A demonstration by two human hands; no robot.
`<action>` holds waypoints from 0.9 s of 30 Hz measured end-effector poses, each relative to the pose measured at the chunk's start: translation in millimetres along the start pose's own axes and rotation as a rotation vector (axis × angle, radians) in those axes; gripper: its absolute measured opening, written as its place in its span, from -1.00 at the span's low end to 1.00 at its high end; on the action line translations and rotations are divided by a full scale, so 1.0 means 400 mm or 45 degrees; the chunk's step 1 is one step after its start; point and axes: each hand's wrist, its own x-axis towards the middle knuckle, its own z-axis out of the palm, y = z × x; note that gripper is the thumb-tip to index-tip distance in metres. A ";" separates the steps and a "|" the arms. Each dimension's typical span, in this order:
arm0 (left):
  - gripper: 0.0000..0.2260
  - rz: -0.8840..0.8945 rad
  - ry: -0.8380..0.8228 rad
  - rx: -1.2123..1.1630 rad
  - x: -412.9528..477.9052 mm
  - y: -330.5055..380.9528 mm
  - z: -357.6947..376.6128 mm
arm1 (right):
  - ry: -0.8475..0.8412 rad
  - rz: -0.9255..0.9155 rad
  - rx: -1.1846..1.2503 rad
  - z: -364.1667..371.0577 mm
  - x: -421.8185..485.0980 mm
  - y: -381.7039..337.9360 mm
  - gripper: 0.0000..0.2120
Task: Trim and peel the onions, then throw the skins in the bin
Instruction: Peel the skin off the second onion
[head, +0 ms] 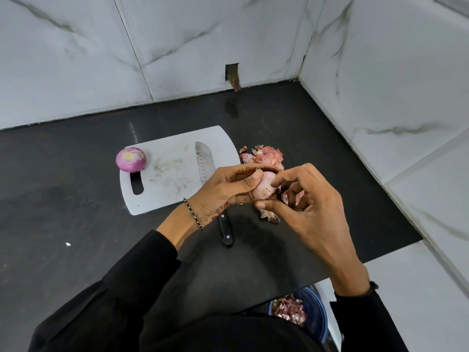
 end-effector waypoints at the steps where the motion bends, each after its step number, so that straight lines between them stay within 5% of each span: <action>1: -0.71 -0.003 -0.006 0.036 0.000 0.001 -0.002 | -0.009 -0.003 -0.009 -0.001 0.000 -0.002 -0.69; 27: -0.59 -0.212 0.032 0.038 -0.040 -0.028 -0.053 | -0.128 0.032 -0.005 0.080 -0.017 -0.003 -0.79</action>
